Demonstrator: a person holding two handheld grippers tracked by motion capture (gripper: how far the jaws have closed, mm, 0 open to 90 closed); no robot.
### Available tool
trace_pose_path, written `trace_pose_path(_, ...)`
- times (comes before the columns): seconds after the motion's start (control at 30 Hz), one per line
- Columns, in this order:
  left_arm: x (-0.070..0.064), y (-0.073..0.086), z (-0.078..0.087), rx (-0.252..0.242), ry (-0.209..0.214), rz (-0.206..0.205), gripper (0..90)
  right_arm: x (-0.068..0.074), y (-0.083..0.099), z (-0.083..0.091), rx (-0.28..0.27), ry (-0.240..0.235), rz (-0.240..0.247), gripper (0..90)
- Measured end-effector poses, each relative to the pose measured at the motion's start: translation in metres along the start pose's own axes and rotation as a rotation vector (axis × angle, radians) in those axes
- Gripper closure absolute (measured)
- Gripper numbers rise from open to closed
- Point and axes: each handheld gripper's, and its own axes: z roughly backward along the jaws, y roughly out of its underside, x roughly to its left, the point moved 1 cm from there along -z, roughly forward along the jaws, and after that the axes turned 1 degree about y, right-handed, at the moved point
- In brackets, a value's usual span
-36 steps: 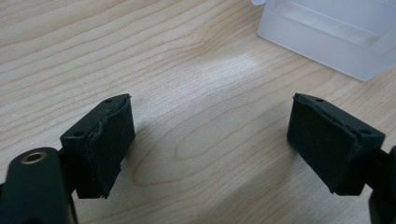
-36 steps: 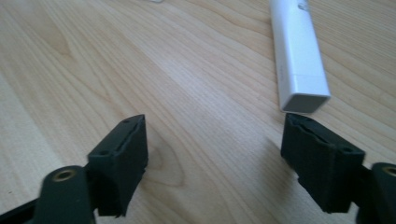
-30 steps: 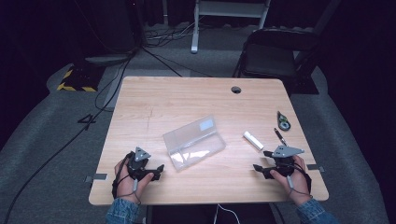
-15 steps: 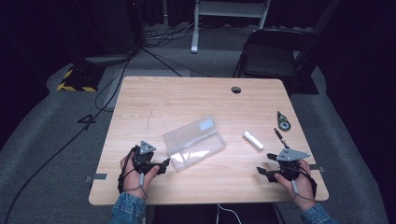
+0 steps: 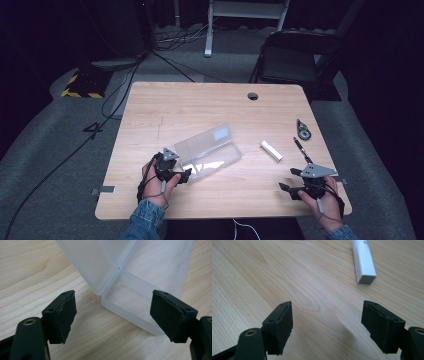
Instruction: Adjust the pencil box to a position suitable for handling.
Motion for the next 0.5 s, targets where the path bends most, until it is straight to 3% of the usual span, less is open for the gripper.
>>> trace_pose_path(0.27,-0.005,0.002,-0.01,0.042,-0.016,-0.052,23.2,0.001,0.002,0.002,0.003,-0.001,0.001,25.8)
trace_pose_path(0.5,-0.009,0.005,-0.014,0.006,0.003,-0.104,23.1,0.001,0.0,0.002,0.004,-0.004,0.006,25.6)
